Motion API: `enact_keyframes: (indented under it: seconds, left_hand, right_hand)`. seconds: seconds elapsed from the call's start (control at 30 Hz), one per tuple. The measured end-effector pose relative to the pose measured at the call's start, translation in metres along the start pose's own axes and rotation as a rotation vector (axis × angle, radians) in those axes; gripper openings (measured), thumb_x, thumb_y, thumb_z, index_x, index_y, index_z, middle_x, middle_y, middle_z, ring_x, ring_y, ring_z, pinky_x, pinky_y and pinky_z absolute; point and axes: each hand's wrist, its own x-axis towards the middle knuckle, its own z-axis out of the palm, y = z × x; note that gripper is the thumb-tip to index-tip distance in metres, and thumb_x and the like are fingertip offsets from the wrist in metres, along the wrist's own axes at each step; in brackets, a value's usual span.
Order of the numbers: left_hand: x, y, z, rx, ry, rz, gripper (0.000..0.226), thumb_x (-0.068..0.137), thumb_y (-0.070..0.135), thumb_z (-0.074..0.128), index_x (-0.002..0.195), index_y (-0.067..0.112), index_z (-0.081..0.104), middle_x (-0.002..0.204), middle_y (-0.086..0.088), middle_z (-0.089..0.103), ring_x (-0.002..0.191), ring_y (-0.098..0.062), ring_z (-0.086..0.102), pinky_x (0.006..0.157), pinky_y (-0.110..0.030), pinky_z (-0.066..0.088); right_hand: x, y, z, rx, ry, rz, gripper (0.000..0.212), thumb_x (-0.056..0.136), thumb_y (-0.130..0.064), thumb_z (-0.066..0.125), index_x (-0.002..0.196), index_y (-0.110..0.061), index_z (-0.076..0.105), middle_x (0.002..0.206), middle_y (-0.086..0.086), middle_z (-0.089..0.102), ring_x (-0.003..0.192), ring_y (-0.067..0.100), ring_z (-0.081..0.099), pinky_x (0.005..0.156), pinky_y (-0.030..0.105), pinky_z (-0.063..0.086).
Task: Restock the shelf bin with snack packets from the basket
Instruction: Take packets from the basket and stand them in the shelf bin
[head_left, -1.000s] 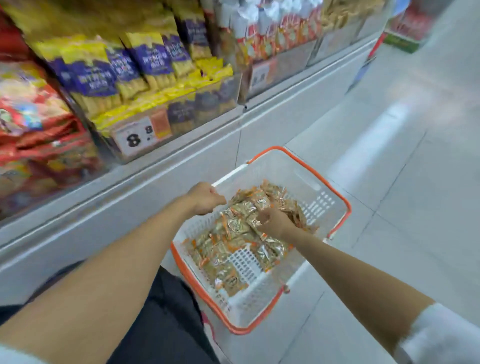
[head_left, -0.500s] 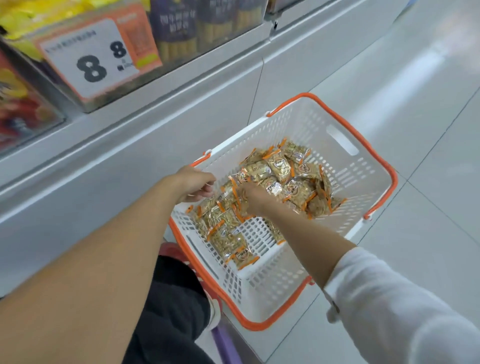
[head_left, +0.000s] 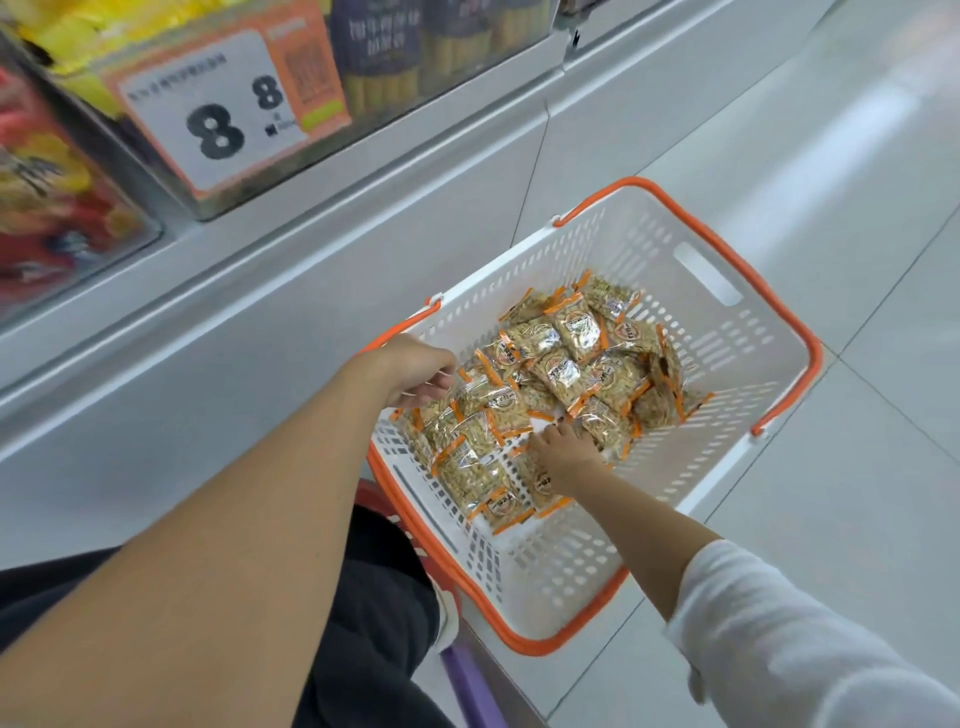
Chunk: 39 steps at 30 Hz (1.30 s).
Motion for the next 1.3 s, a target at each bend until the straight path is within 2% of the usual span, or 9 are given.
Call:
enact_keyframes:
  seconds: [0.2, 0.33, 0.43, 0.57, 0.67, 0.73, 0.93, 1.17, 1.3]
  left_hand:
    - [0.002, -0.005, -0.006, -0.003, 0.022, -0.013, 0.007, 0.091, 0.019, 0.059, 0.093, 0.012, 0.062, 0.077, 0.0, 0.067, 0.069, -0.011, 0.065, 0.066, -0.024, 0.05]
    - [0.001, -0.004, -0.009, -0.015, 0.032, 0.002, 0.008, 0.092, 0.019, 0.06, 0.096, 0.013, 0.063, 0.08, -0.001, 0.068, 0.069, -0.011, 0.066, 0.071, -0.025, 0.052]
    - [-0.002, 0.0, -0.01, -0.017, 0.052, 0.007, 0.013, 0.092, 0.016, 0.059, 0.102, 0.008, 0.063, 0.081, -0.003, 0.068, 0.068, -0.012, 0.064, 0.071, -0.025, 0.052]
    - [-0.015, 0.012, -0.002, 0.002, 0.075, 0.038, 0.027, 0.091, 0.015, 0.062, 0.114, 0.001, 0.061, 0.094, -0.009, 0.065, 0.074, -0.015, 0.063, 0.08, -0.03, 0.055]
    - [-0.039, 0.027, 0.0, 0.017, 0.025, 0.069, 0.046, 0.087, 0.028, 0.07, 0.124, 0.007, 0.053, 0.115, -0.005, 0.061, 0.093, -0.016, 0.062, 0.073, -0.03, 0.056]
    - [-0.059, 0.038, -0.004, -0.046, -0.002, 0.128, 0.046, 0.084, 0.026, 0.074, 0.123, 0.009, 0.056, 0.107, -0.003, 0.065, 0.085, -0.014, 0.063, 0.07, -0.029, 0.058]
    - [-0.138, 0.077, -0.042, -0.5, 0.171, 0.475, 0.01, 0.086, 0.023, 0.072, 0.085, 0.018, 0.063, 0.086, -0.003, 0.066, 0.068, -0.007, 0.059, 0.058, -0.016, 0.053]
    - [-0.249, 0.12, -0.095, -0.311, 0.374, 0.763, 0.008, 0.088, 0.018, 0.07, 0.087, 0.01, 0.071, 0.084, -0.008, 0.066, 0.076, -0.016, 0.061, 0.069, -0.027, 0.055]
    - [-0.313, 0.136, -0.13, -0.207, 0.533, 0.914, 0.013, 0.087, 0.019, 0.071, 0.095, 0.008, 0.073, 0.074, 0.0, 0.064, 0.05, 0.003, 0.057, 0.048, -0.012, 0.047]
  right_hand:
    - [0.0, -0.006, 0.001, 0.021, 0.035, -0.071, 0.061, 0.089, -0.011, 0.06, 0.143, -0.014, 0.031, 0.143, 0.017, 0.035, 0.134, 0.035, 0.034, 0.107, 0.047, 0.035]
    - [0.001, -0.005, -0.019, 0.513, -0.12, -0.069, 0.028, 0.086, -0.015, 0.067, 0.108, -0.012, 0.05, 0.098, 0.007, 0.052, 0.079, 0.019, 0.051, 0.069, 0.03, 0.046]
    - [-0.012, 0.009, -0.049, 1.06, -0.105, 0.006, 0.039, 0.085, -0.014, 0.073, 0.113, -0.022, 0.048, 0.089, 0.001, 0.055, 0.066, 0.011, 0.05, 0.057, 0.026, 0.048]
    - [-0.048, 0.03, -0.109, 1.661, -0.129, -0.037, 0.069, 0.084, -0.007, 0.074, 0.142, -0.002, 0.038, 0.074, 0.007, 0.065, 0.063, 0.013, 0.063, 0.07, 0.026, 0.056]
    - [-0.082, 0.04, -0.162, 1.871, -0.132, -0.205, 0.027, 0.091, -0.005, 0.065, 0.116, 0.002, 0.056, 0.081, 0.006, 0.064, 0.072, 0.013, 0.065, 0.087, 0.031, 0.056]
    - [-0.108, 0.045, -0.194, 1.975, -0.128, -0.342, 0.007, 0.093, -0.004, 0.06, 0.099, -0.001, 0.063, 0.091, 0.008, 0.069, 0.083, 0.016, 0.07, 0.092, 0.032, 0.055]
    - [-0.176, 0.058, -0.275, 1.926, -0.007, -0.586, 0.014, 0.092, 0.001, 0.057, 0.102, -0.006, 0.064, 0.091, 0.003, 0.074, 0.084, 0.012, 0.071, 0.083, 0.023, 0.057]
    - [-0.259, 0.041, -0.362, 1.541, 0.36, -0.682, 0.02, 0.088, -0.006, 0.066, 0.108, -0.008, 0.066, 0.096, 0.005, 0.07, 0.083, 0.014, 0.065, 0.076, 0.025, 0.053]
    - [-0.303, 0.023, -0.408, 1.368, 0.518, -0.761, 0.007, 0.089, -0.013, 0.067, 0.095, -0.013, 0.071, 0.086, -0.001, 0.072, 0.079, 0.011, 0.066, 0.074, 0.027, 0.053]
